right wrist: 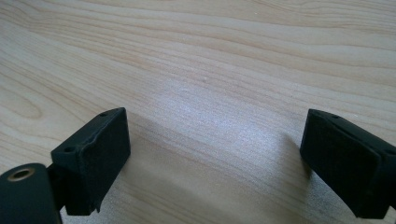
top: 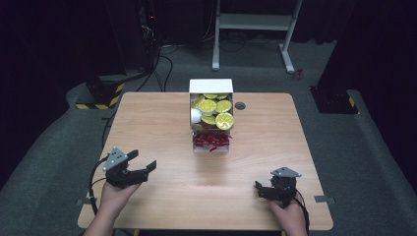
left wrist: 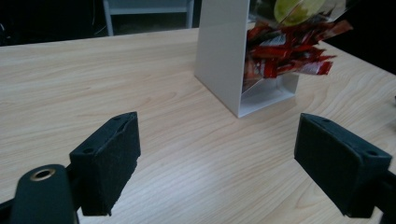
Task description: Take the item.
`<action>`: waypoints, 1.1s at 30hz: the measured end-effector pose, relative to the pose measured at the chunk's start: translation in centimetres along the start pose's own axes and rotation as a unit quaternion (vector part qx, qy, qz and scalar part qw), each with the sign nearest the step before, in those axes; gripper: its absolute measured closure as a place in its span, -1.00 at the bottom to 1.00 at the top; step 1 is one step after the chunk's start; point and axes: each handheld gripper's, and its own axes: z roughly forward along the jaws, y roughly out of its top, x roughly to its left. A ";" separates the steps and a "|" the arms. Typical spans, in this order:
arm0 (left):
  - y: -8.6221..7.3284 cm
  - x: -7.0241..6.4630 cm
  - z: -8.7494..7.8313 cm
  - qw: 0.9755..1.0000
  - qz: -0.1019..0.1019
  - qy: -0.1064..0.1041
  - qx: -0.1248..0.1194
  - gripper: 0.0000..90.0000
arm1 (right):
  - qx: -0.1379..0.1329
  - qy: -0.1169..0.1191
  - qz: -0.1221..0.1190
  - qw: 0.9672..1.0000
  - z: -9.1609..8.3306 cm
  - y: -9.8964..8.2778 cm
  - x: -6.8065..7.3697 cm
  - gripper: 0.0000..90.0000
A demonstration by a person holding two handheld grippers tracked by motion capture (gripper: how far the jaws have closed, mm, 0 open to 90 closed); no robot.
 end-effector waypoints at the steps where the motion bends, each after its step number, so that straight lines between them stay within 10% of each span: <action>1: 0.2 -0.2 0.1 1.000 -0.002 0.000 -0.001 -0.67 | 0.000 0.000 0.000 1.000 0.0 0.0 0.0 -0.81; 33: 7.0 -2.3 1.8 0.999 0.019 -0.028 -0.035 -0.66 | 0.001 0.001 -0.001 1.000 0.0 0.0 0.0 -0.81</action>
